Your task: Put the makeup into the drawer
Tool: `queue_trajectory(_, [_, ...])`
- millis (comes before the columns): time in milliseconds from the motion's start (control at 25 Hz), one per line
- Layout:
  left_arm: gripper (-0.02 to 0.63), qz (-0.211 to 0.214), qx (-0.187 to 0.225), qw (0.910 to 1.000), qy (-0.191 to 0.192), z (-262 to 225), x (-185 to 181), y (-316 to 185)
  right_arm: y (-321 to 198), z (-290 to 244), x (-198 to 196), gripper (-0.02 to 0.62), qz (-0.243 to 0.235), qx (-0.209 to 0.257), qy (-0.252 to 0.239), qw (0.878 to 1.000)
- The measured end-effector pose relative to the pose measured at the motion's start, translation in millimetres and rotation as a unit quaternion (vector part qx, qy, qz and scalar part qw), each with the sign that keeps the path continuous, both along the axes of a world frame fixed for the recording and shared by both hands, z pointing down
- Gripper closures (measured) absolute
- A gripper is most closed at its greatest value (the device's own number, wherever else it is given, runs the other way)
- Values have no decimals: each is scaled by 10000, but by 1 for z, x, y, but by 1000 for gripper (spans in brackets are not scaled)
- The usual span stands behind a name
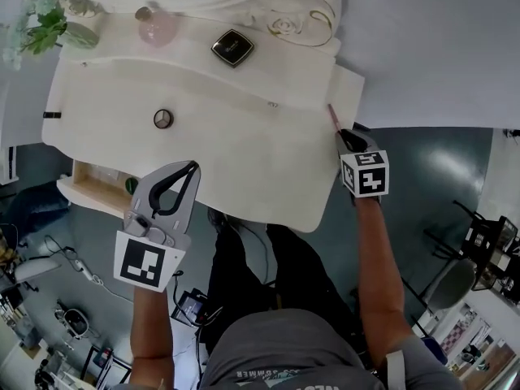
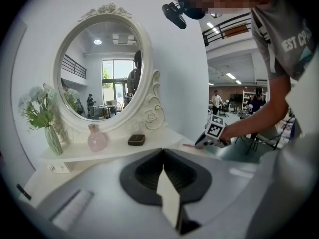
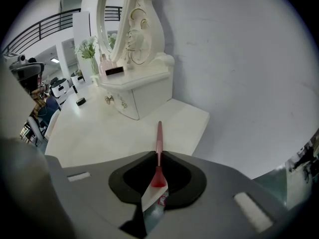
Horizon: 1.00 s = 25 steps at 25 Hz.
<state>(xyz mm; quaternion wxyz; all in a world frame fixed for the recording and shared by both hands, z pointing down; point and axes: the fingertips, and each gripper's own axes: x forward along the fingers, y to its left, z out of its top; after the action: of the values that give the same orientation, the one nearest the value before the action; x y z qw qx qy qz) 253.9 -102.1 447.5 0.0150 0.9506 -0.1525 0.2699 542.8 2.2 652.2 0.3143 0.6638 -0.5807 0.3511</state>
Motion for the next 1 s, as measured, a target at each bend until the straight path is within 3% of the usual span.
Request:
queue_trajectory(520, [604, -566, 214, 9974, 392, -31, -72, -16, -8, -68, -55, 552, -246, 351, 213, 9989])
queue_trajectory(1000, [604, -1455, 452, 9868, 550, -58, -202, -28, -45, -119, -156, 552, -930, 538, 273, 9938])
